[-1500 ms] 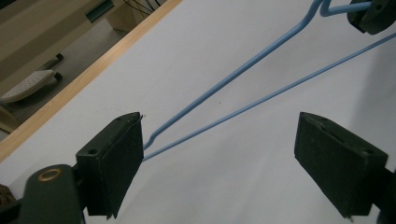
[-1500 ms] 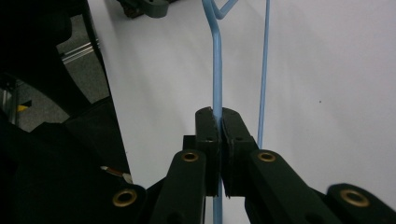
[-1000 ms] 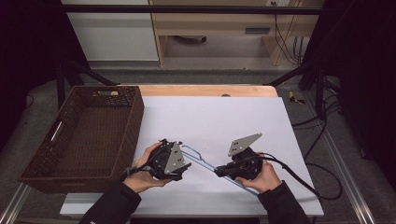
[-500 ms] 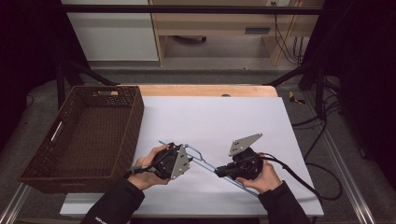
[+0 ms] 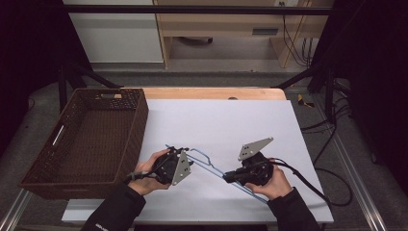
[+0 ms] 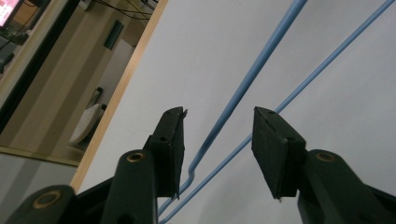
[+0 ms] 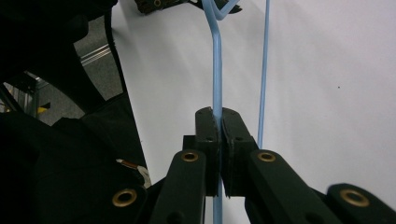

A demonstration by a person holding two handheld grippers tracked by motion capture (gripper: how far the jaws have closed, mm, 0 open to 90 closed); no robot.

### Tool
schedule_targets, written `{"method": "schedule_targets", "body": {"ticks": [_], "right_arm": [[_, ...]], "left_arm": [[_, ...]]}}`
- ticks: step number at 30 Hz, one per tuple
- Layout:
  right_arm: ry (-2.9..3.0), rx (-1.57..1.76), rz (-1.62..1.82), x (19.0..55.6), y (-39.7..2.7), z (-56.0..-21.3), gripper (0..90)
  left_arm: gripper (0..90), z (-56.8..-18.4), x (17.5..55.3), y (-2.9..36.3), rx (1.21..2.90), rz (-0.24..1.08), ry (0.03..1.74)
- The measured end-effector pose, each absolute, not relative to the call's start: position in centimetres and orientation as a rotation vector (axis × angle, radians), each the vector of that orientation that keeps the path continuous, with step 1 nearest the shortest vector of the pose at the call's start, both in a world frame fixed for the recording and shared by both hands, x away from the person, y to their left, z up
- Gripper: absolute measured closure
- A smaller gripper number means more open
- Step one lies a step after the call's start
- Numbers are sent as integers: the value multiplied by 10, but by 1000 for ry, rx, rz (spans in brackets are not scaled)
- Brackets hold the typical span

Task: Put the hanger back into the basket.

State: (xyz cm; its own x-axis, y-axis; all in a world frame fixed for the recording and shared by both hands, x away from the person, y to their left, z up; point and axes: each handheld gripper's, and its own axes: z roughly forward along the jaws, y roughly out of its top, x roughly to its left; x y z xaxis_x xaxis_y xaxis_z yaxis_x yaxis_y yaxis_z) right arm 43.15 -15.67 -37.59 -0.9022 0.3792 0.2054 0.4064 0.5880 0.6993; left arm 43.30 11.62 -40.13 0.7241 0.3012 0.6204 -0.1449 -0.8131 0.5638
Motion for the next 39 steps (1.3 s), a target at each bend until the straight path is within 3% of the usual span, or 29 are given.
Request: {"method": "schedule_targets", "body": {"ticks": [7,12,25,39], "right_arm": [[-2756,-690,-1234,432,-155,-377,878],[-2743,-694,-1237,433,-154,-378,878],[-2751,-724,-1241,435,-158,-376,876],[-2786,-746,-1270,437,-161,-372,869]], "left_arm": [[690,-407,429,109,2276,1024,84],[792,-405,426,107,2335,1089,17],[857,-407,420,102,2403,1147,-70],[873,-399,419,98,2477,1093,-34]]}}
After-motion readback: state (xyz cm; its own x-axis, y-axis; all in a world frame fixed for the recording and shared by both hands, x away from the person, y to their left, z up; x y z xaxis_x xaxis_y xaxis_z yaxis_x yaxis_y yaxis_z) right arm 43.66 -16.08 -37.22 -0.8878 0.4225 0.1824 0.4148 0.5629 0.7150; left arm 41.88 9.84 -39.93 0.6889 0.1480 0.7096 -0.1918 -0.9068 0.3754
